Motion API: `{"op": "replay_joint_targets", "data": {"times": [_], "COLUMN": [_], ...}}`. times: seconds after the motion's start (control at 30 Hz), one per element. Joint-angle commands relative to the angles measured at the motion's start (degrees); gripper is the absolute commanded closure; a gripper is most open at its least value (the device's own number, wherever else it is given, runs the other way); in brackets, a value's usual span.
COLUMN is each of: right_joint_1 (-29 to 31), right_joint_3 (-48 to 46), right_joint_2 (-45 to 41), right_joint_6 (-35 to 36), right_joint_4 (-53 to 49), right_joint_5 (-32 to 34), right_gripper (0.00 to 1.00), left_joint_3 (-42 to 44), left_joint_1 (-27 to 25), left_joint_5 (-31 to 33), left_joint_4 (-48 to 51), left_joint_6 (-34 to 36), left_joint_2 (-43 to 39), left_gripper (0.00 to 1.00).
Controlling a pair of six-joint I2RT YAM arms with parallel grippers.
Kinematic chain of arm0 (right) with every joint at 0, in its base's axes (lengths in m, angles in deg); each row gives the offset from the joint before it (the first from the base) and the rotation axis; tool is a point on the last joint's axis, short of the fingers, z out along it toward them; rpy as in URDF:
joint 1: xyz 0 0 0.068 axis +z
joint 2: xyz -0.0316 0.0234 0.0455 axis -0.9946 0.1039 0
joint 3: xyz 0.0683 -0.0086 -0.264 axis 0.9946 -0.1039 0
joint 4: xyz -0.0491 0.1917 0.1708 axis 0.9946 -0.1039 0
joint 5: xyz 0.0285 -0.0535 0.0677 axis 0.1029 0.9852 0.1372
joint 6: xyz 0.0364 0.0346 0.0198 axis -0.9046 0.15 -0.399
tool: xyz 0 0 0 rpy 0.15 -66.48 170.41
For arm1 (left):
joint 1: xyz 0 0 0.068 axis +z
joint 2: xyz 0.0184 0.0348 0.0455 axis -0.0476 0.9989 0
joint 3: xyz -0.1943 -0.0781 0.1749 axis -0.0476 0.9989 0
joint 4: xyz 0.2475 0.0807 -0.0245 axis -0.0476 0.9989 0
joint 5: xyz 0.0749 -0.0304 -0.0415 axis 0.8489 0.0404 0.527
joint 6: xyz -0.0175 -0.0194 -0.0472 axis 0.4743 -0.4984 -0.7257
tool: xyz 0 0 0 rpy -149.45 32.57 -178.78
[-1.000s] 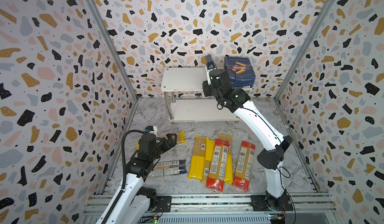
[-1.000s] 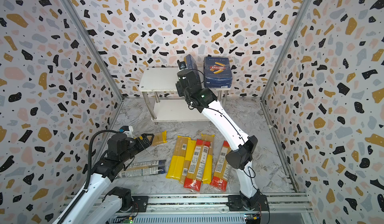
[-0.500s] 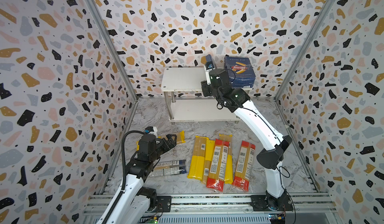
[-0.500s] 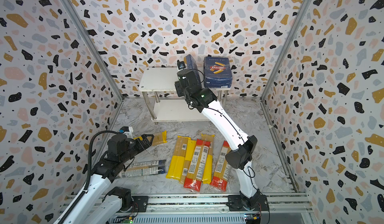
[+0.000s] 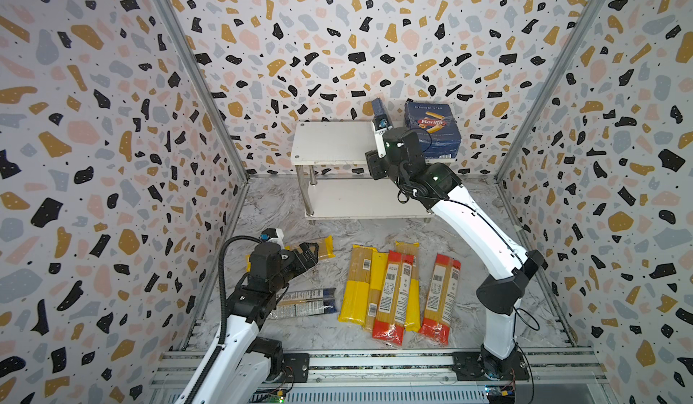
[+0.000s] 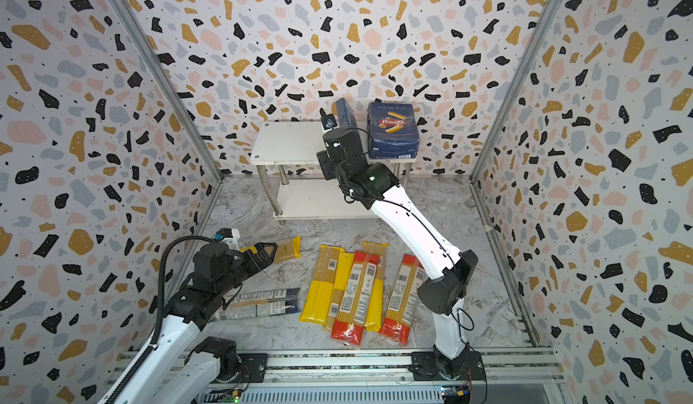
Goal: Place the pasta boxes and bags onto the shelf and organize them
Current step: 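Open the right gripper and release the blue Spaghetti box on the shelf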
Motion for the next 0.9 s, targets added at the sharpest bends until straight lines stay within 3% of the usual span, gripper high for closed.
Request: {"op": "replay_joint_targets", "data": {"times": [0.0,0.23,0.63,0.87], "right_joint_1": [-0.1,-1.2,-3.0,0.8], "right_joint_3": [-2.4,-10.1,-8.5,-5.1], "right_joint_2": [-5.4,-9.1,-2.8,2.2], "right_joint_6": [2.3,4.0,4.1,8.1], "right_joint_4": [2.7,5.9,4.7,4.2], "right_joint_5": [3.2,4.1,-0.3,8.8], "right_gripper": [0.38,0.38,0.4,0.49], "left_joint_3": [-1.3,-1.1,-0.6,0.1], "left_joint_1": [-0.3,-0.3,-0.3,-0.3], "left_joint_5": [0.6,0.8,1.4,1.6], "left_joint_4": [0.3,-0.1,-0.7,-0.8], "left_joint_6": [0.9,0.7,0.7,0.7], "left_joint_2": [-0.9,-0.8,0.1,0.1], "left_gripper": [0.01,0.0,0.0,0.0]}}
